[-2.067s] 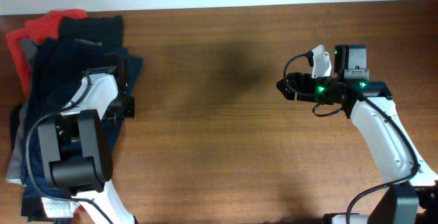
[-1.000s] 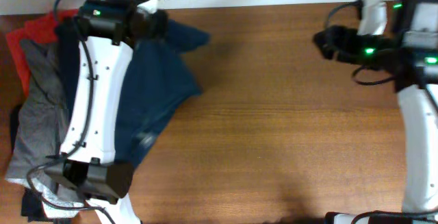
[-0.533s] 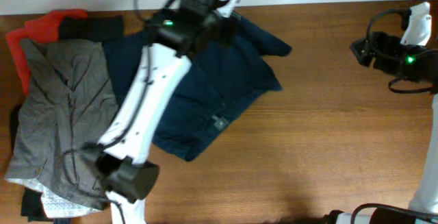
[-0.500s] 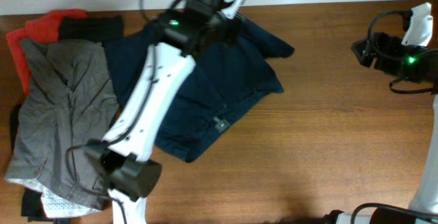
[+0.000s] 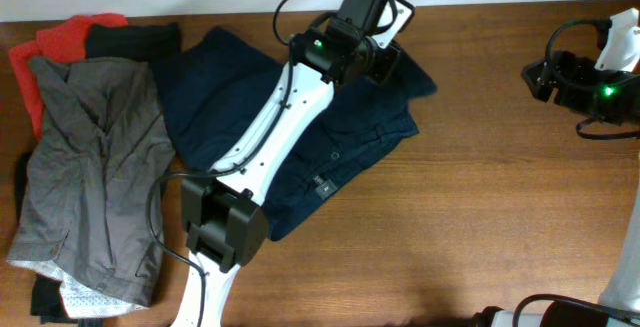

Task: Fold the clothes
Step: 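Drag the navy shorts right off the stack onto the table, then grasp the shorts' right edge with the right gripper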

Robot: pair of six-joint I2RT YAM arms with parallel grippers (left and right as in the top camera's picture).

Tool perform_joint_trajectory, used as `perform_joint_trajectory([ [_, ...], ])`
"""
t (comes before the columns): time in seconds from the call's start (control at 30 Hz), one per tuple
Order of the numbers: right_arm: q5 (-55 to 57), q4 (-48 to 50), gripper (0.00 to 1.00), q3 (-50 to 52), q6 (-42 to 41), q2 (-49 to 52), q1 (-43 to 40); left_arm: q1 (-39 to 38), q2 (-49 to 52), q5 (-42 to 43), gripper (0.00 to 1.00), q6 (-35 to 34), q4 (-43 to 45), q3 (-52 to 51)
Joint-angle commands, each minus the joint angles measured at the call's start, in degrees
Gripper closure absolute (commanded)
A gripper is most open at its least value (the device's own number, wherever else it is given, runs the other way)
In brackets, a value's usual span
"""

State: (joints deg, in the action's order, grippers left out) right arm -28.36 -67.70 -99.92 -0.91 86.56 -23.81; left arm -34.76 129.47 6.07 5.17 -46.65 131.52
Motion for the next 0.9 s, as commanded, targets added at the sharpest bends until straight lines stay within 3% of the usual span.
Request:
perform_joint_trajectory([
  [0.0,0.8,0.2,0.12,-1.0,0.7,-0.7,-0.3,0.4,0.3,1.0,0.01,0.5,-1.8,4.6],
  [0.27,0.7,0.4,0.11,-0.7,4.7,4.4,3.0,12.4,0.3,2.3,0.01,0.3,-25.6,23.6],
  [0.47,2.4,0.1,0.14,-0.7,8.0,15.3,11.0,20.3,0.9,2.3,0.01,1.0,-38.7,25.1],
  [0.63,11.0,1.1,0.17,-0.7,5.2,22.6,17.5,22.2,1.6,2.3,0.01,1.0,-42.2,24.9],
  [0.87,14.3,5.7,0.17,-0.6,4.0,29.0,23.5,22.3,2.9,1.7,0.01,1.0,-44.3,24.9],
])
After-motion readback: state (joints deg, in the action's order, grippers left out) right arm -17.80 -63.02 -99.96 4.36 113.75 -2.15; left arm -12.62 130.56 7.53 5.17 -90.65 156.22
